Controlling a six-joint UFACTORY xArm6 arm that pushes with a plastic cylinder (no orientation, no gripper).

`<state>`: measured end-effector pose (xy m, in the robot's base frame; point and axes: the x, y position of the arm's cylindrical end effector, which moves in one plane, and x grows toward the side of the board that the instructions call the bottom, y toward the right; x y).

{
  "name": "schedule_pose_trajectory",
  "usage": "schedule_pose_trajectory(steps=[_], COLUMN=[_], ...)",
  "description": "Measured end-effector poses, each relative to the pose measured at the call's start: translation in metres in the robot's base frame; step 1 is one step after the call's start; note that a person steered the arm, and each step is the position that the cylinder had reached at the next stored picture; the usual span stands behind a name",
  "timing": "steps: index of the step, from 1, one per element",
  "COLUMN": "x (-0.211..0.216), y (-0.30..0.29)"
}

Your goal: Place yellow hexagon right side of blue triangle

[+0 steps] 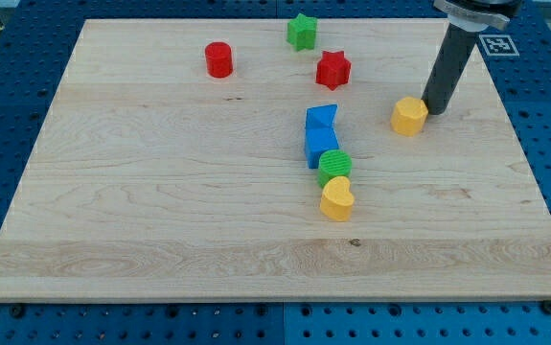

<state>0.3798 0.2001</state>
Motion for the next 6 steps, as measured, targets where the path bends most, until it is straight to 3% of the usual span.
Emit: schedule_pose_trajectory(steps=[6], x=[0.008], y=[-0.029])
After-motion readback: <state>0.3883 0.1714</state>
